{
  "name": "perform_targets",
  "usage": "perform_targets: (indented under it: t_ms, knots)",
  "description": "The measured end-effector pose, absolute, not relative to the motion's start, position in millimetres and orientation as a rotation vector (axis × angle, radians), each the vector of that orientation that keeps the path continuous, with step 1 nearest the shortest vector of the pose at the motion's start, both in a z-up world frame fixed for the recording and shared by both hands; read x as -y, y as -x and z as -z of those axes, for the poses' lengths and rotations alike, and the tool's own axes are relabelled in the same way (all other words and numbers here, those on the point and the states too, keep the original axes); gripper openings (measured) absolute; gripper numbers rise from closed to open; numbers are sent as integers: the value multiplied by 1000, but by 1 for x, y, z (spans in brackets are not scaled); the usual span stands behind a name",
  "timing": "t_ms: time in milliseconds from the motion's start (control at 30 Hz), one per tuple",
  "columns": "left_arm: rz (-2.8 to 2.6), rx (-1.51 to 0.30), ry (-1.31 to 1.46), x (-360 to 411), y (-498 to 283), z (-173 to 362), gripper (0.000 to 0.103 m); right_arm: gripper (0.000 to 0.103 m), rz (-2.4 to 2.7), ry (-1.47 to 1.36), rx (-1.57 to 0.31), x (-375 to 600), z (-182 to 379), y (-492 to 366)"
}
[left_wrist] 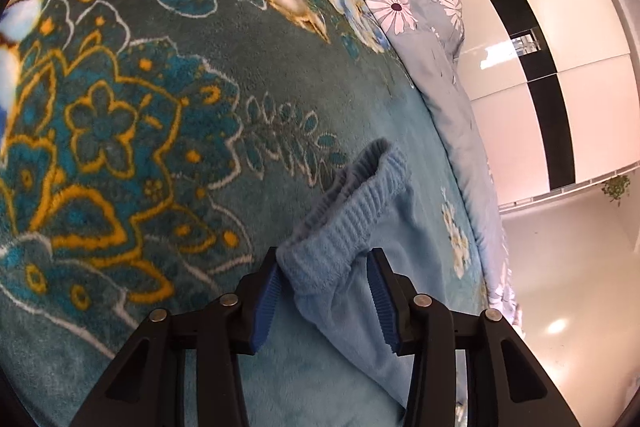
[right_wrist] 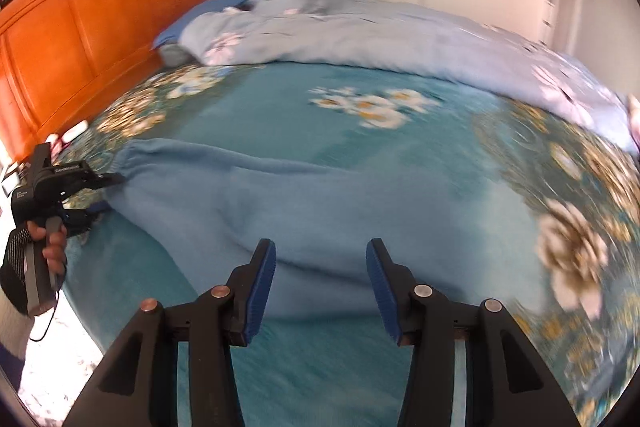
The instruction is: Fold clothes
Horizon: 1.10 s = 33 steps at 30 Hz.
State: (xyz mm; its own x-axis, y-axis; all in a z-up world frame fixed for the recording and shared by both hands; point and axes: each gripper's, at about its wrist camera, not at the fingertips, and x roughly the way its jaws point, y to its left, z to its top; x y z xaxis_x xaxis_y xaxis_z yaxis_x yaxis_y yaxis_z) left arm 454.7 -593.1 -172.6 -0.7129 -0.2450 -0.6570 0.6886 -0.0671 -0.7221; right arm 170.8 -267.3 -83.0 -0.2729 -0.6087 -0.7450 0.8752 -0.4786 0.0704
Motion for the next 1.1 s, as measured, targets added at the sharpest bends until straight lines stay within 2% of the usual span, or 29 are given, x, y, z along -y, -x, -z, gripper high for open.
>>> perform_targets:
  t_ms: [33, 133, 200, 333, 500, 633, 733, 867, 1100]
  knots:
    - [1837, -1552, -483, 593, -454, 172, 30, 49, 1913, -915, -429, 257, 84, -165]
    - [1826, -1518, -476, 593, -452, 167, 23, 49, 1944, -950, -377, 232, 86, -153]
    - [1835, -1459, -475, 588, -447, 154, 21, 49, 1960, -964, -348, 219, 87, -147]
    - [1951, -1232, -485, 564, -426, 103, 21, 49, 1981, -988, -298, 197, 94, -133]
    - [2189, -965, -498, 515, -369, 26, 21, 49, 1991, -1020, -239, 179, 103, -116]
    - [2354, -846, -555, 478, -302, -2, 21, 49, 2005, -1026, -194, 164, 106, -100]
    - [2435, -800, -635, 449, -252, 5, 21, 49, 2015, -1030, -175, 155, 108, -89]
    - [2496, -786, -824, 409, -189, 45, 21, 49, 2035, -1047, -151, 140, 114, -75]
    - [2507, -680, -1116, 350, -140, 105, 21, 49, 2089, -1093, -128, 108, 123, -57]
